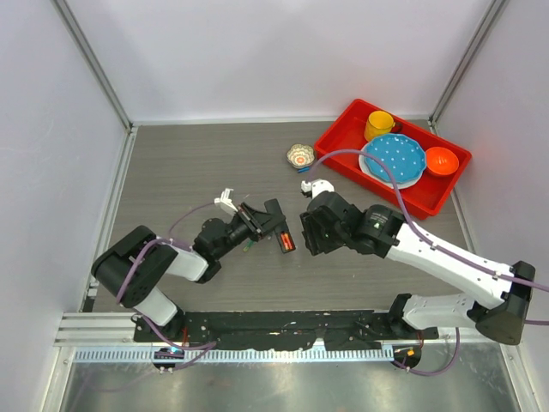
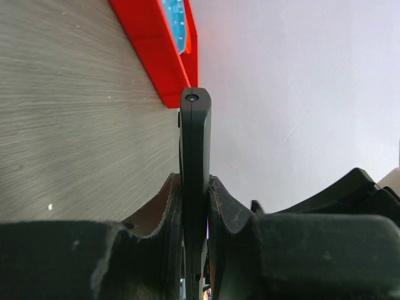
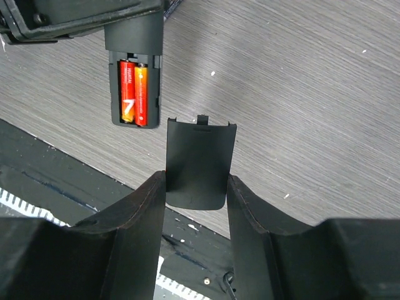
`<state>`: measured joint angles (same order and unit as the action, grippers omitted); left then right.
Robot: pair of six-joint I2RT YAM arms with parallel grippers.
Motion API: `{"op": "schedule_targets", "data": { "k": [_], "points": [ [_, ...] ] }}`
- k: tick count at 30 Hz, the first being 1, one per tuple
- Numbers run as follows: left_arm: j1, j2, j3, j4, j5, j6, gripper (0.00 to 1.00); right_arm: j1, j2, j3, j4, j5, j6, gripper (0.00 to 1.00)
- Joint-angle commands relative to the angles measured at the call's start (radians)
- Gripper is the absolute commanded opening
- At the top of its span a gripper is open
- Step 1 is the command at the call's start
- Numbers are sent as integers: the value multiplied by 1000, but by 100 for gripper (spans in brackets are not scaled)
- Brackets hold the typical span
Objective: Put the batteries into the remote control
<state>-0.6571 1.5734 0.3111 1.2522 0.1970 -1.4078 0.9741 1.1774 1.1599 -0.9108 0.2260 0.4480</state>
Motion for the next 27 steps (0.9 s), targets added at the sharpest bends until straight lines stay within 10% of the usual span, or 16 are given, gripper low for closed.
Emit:
{"op": "schedule_targets", "data": {
  "k": [1,27],
  "points": [
    [-36,-12,43,294,-79,78,0,20,36,26,42,-8,38,22],
    [-82,-29,-3,294,-188,81,0,90,222,86,113,27,63,22]
  ]
}}
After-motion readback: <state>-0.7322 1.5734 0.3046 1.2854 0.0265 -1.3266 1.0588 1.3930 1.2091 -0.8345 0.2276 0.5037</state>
